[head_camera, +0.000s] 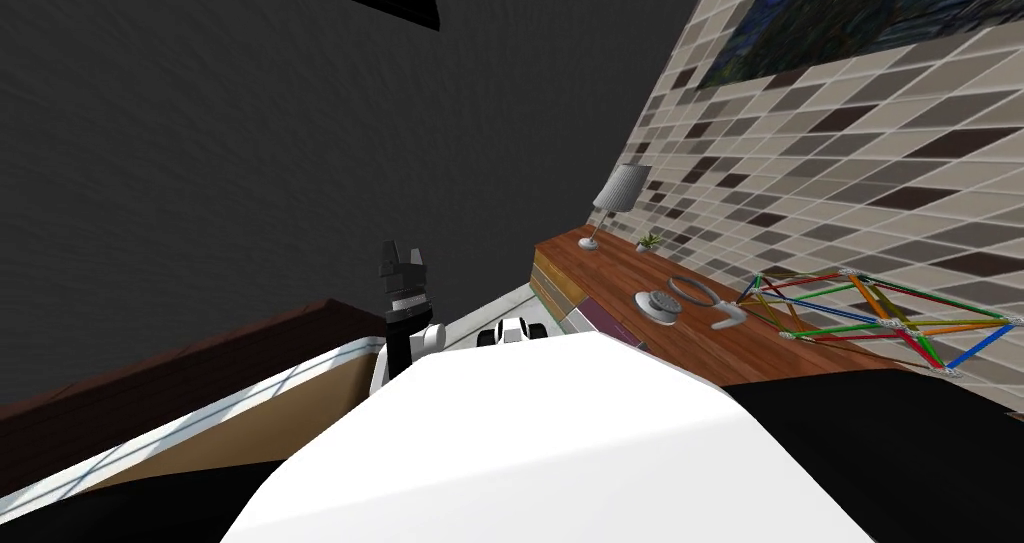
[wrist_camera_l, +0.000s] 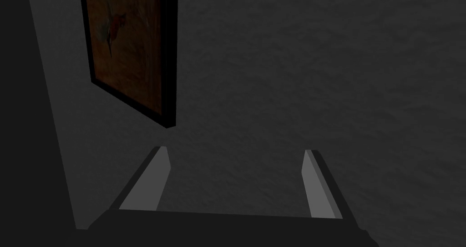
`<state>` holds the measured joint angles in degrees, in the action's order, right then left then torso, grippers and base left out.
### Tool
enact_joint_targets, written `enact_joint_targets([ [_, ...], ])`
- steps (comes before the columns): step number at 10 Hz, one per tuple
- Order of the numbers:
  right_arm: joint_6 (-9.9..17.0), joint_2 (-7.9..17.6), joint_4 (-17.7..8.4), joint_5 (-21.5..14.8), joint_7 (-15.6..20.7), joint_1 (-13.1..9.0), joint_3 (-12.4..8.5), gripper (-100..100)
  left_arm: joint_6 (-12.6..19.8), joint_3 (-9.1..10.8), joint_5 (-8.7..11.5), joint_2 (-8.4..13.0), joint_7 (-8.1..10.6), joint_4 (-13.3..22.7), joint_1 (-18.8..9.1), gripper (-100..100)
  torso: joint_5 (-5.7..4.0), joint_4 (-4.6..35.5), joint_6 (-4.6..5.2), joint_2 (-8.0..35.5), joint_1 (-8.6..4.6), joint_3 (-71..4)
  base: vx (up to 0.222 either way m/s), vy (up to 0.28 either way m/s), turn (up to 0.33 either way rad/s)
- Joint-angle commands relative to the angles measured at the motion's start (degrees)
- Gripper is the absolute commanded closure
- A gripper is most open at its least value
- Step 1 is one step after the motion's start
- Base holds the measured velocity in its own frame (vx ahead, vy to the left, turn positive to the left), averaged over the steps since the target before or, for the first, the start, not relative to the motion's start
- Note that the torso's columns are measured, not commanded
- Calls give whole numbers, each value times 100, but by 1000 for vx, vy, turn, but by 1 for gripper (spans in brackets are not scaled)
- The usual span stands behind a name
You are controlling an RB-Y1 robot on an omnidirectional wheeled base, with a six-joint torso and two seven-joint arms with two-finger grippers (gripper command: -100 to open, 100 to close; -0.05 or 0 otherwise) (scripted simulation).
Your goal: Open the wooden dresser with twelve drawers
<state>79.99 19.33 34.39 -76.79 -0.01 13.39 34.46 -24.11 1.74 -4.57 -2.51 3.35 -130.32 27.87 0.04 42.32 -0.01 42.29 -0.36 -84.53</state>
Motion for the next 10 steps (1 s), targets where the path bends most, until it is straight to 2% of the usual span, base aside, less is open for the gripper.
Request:
enact_joint_targets([
  [1,-308,164,-225,-92,-332,138,-405,-100,0,-1,0,-1,0,0,-1,0,3,0,-9,-11,-7,-2,-3,100,351],
  [2,-308,164,-225,-92,-332,138,-491,-100,0,-2,0,-1,0,0,-1,0,4,0,-16,-21,-13,-8,6,75,99],
  [3,-457,227,-358,-142,-506,209,-688,-100,0,0,0,0,0,0,0,0,12,-1,-9,-21,-5,-18,6,70,174],
  [4,-457,227,-186,-142,-506,209,-728,-100,0,-1,0,0,0,0,0,0,30,1,-8,-14,4,-18,2,44,55],
  [5,-457,227,-290,-142,-506,209,-728,-100,0,0,0,0,0,0,0,0,24,4,-23,-19,8,-17,2,18,-2],
  [6,-441,161,-223,-139,-470,247,-692,-100,0,0,0,0,0,0,0,0,22,1,-17,-19,-2,-16,-1,12,-6],
  [7,-308,164,-225,-92,-332,138,-491,100,0,0,0,0,0,0,0,0,7,-1,-10,-12,8,-12,-1,-65,-174],
  [8,-158,101,-93,-42,-188,68,-286,100,0,1,0,1,0,-1,1,0,-16,-4,-4,-10,-13,-3,12,-93,-279],
  [9,-158,101,-215,-42,-204,68,-254,100,0,2,0,2,0,0,2,0,-3,-2,4,-6,-17,-8,4,-65,-126],
  [10,-158,101,-93,-42,-158,68,-254,100,0,1,0,1,0,0,0,0,8,-2,5,0,-14,0,-12,-29,-2],
])
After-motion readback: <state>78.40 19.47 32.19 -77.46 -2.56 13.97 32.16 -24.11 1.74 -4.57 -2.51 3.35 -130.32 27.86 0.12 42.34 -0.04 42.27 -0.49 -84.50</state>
